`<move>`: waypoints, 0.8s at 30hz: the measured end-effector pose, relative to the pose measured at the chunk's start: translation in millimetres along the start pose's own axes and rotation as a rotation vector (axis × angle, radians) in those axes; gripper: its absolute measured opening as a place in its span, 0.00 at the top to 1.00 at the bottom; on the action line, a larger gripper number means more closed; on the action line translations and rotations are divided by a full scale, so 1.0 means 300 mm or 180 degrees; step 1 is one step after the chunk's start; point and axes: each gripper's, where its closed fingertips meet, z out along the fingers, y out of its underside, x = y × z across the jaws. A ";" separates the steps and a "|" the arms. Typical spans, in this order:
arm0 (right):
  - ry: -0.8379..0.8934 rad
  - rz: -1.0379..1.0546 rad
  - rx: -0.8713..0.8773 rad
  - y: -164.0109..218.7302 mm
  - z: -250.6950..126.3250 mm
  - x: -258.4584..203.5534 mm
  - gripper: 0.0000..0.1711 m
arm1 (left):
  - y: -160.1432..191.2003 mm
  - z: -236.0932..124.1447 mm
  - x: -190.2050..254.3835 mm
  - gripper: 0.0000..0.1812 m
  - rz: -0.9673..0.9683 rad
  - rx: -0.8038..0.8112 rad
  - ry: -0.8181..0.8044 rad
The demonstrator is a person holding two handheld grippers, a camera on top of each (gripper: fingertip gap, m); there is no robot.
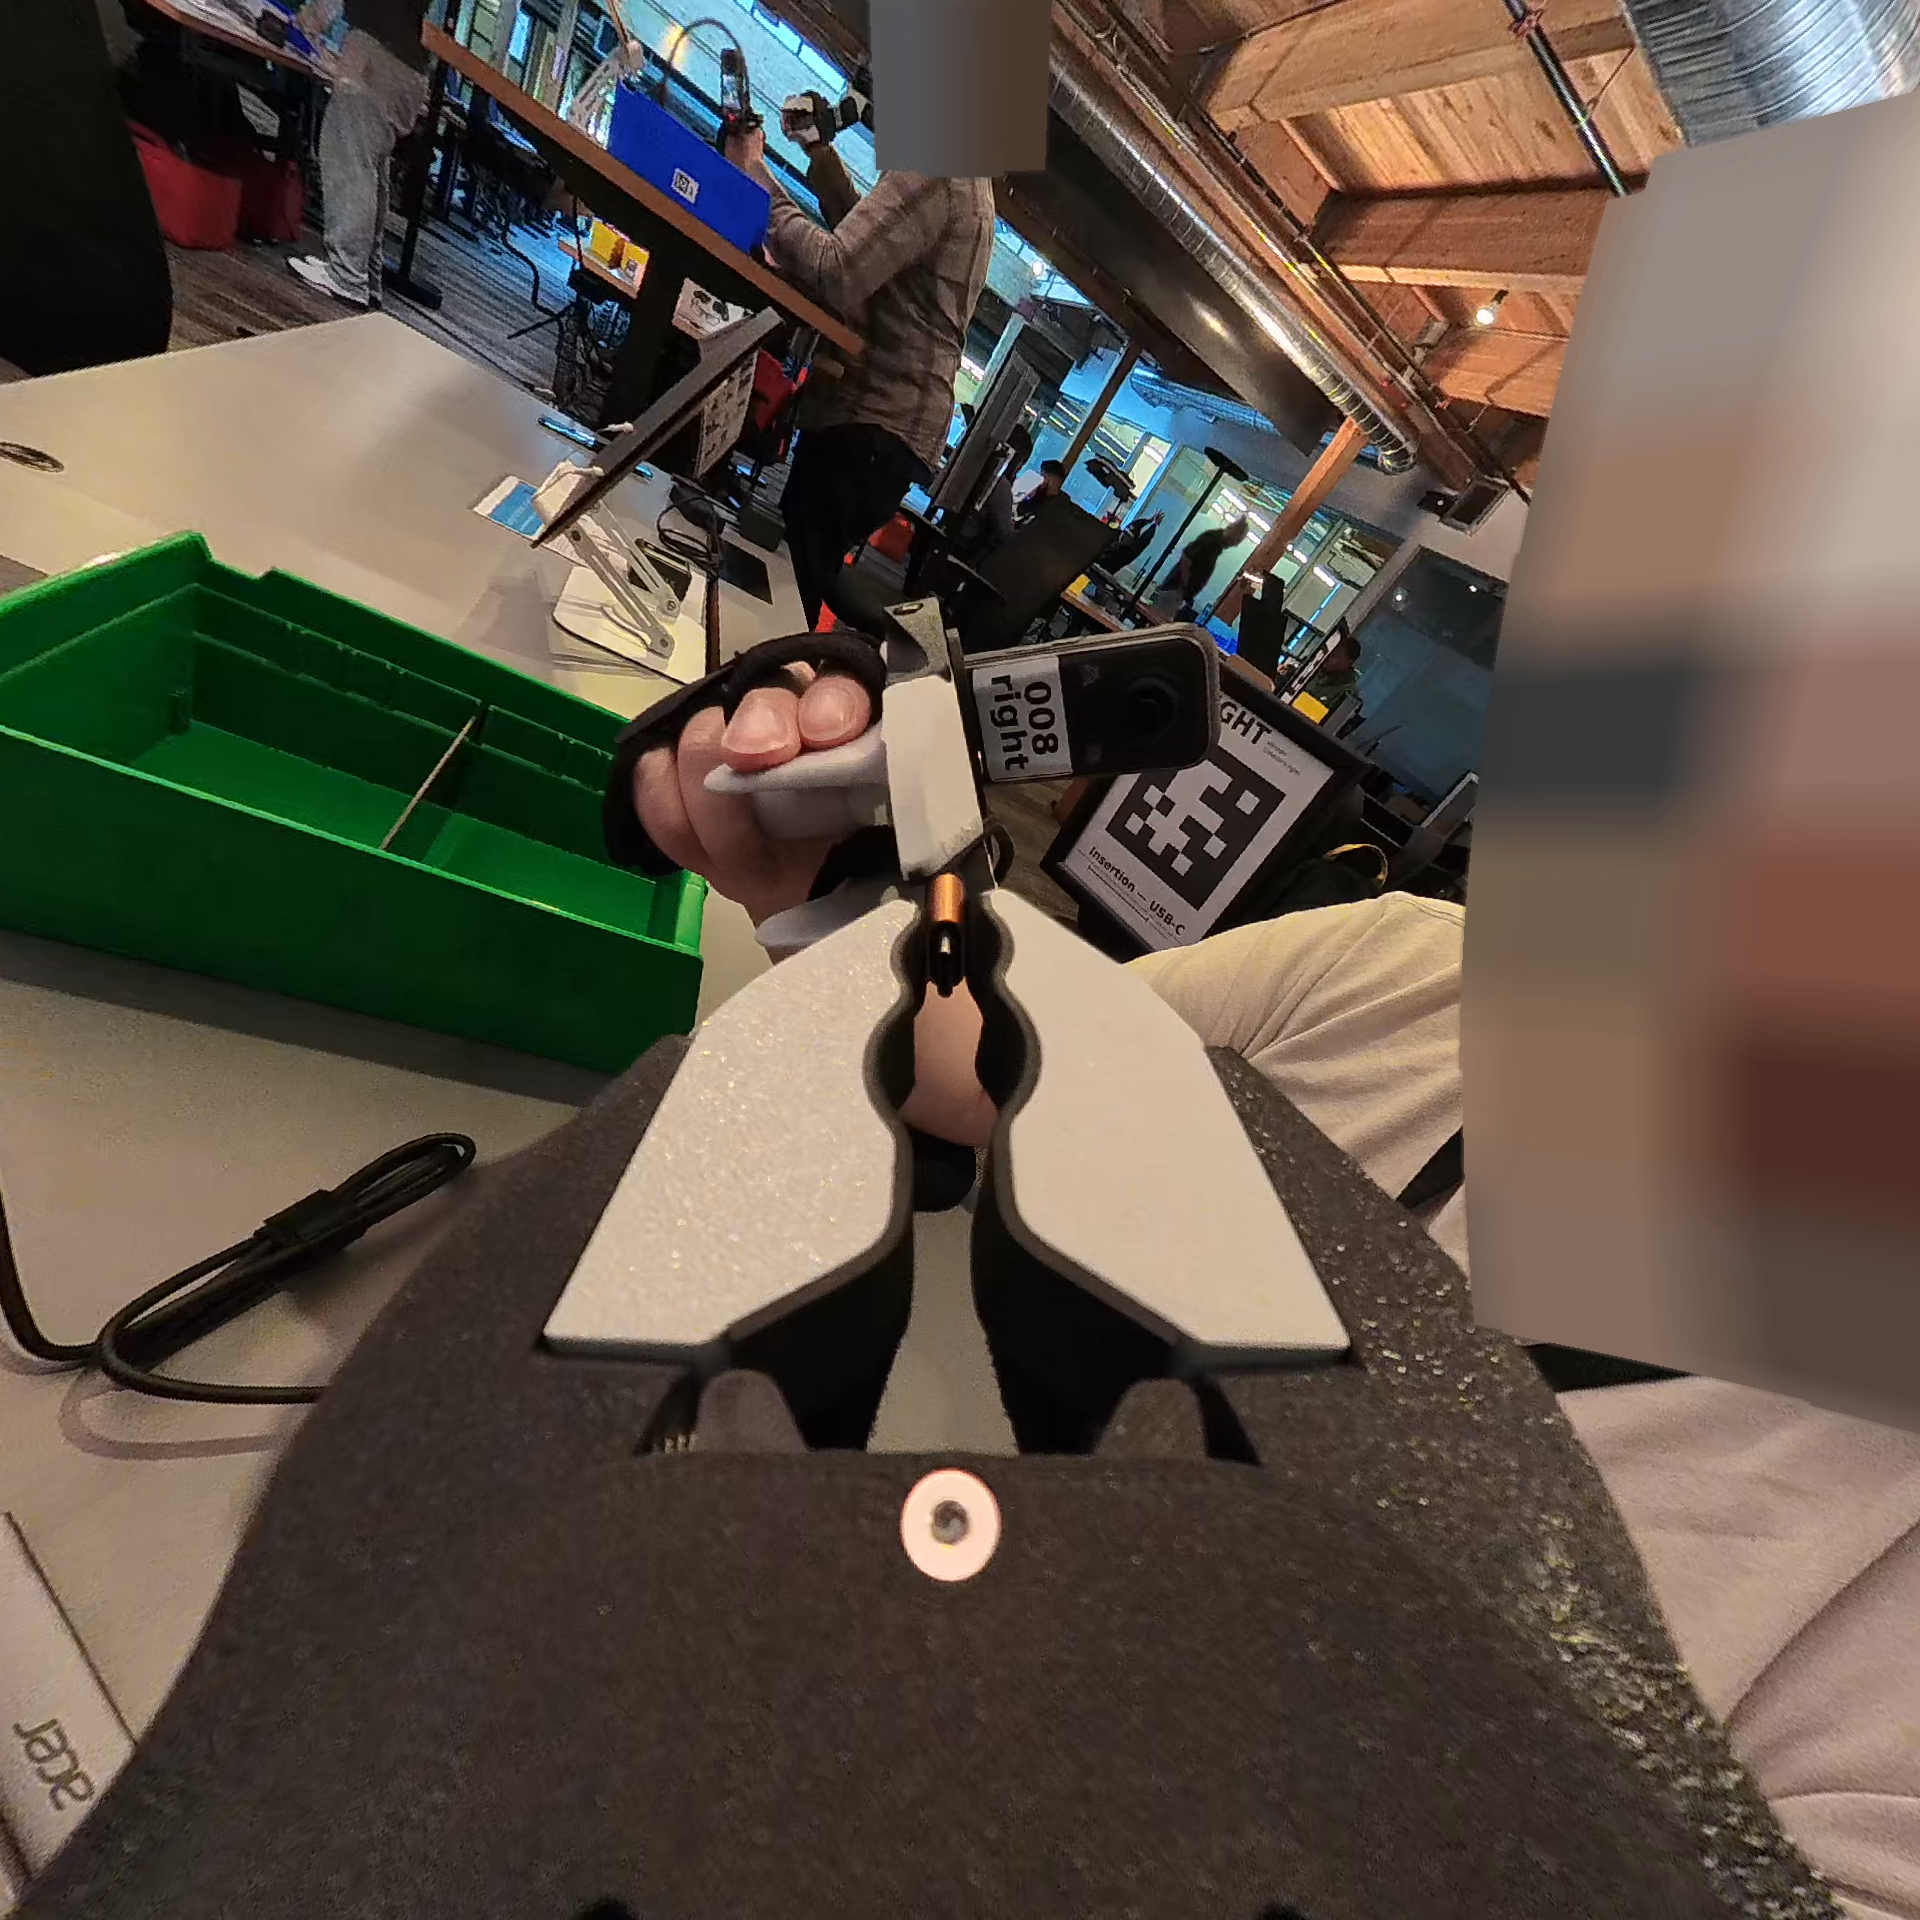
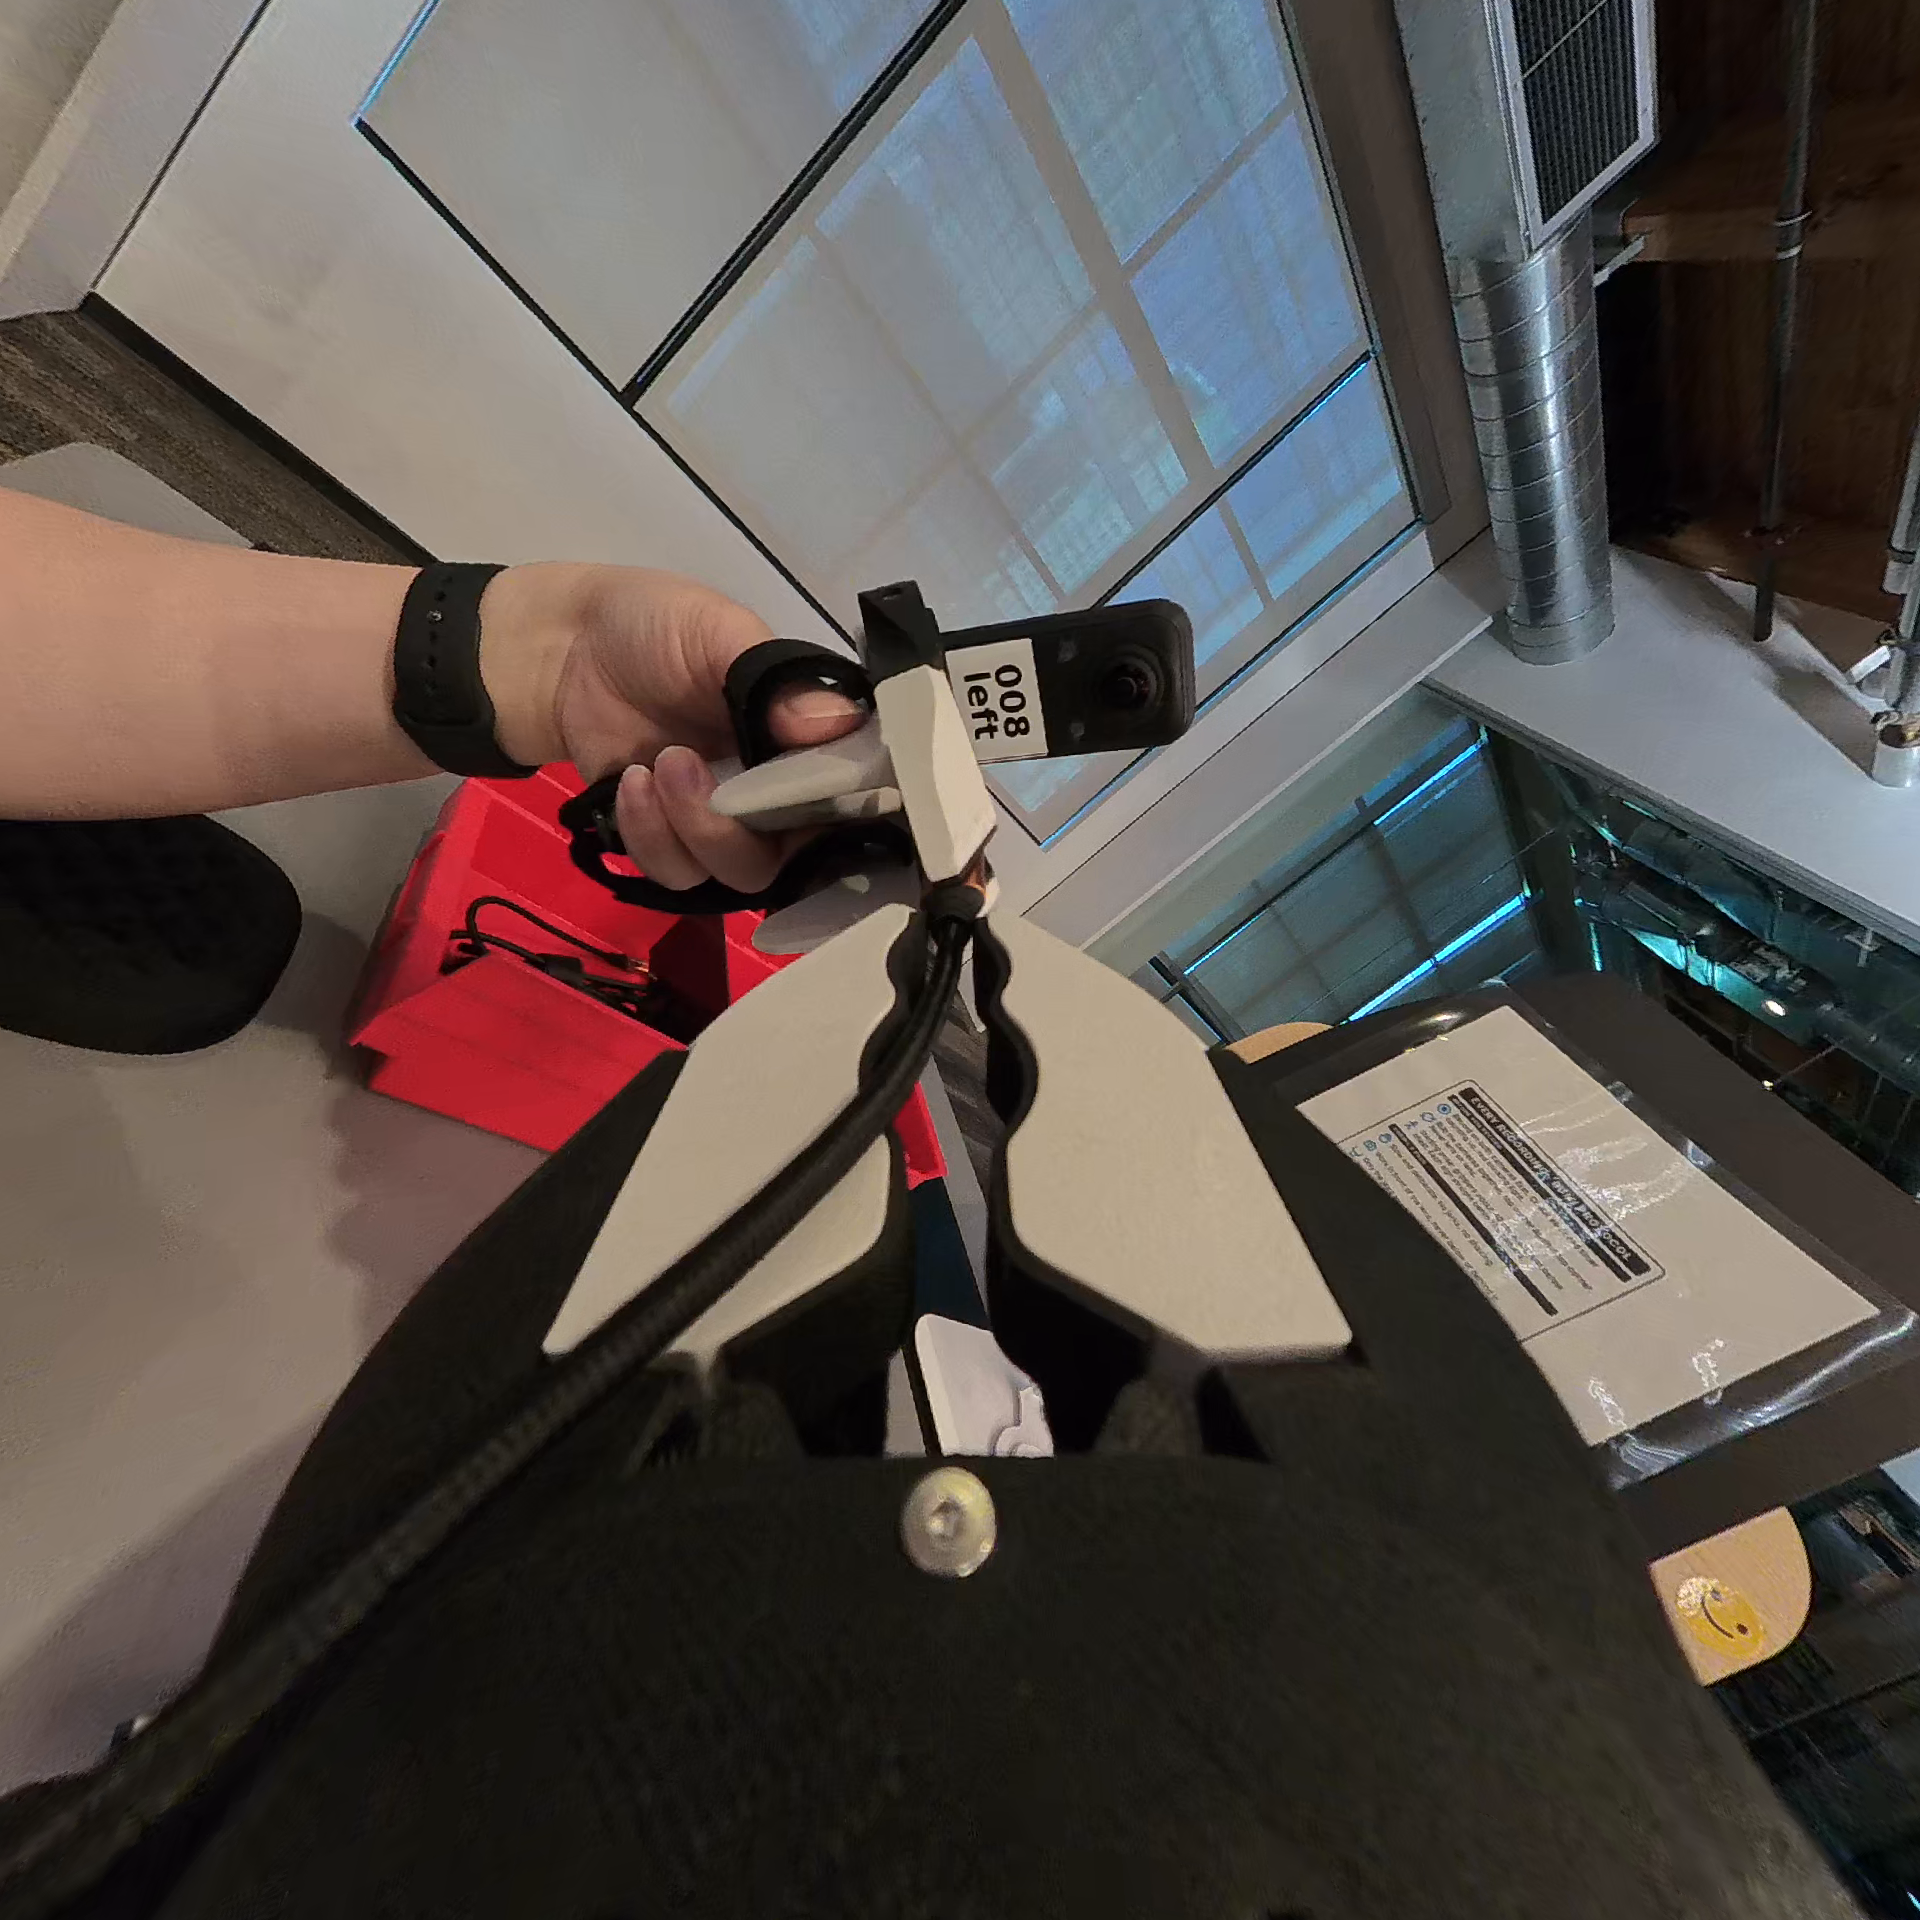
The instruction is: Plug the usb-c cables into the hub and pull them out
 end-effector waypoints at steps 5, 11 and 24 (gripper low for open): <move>-0.0020 0.0005 -0.0090 0.013 0.003 -0.003 0.95 | 0.002 -0.003 -0.011 0.97 -0.0067 -0.0006 -0.0028; 0.0026 -0.0046 -0.0236 0.026 0.004 0.002 0.95 | -0.002 -0.004 -0.021 0.96 -0.0092 0.0015 -0.0055; 0.0842 0.0229 -0.0188 -0.031 -0.253 0.266 0.96 | 0.032 -0.138 -0.205 0.83 0.1237 -0.0647 -0.2181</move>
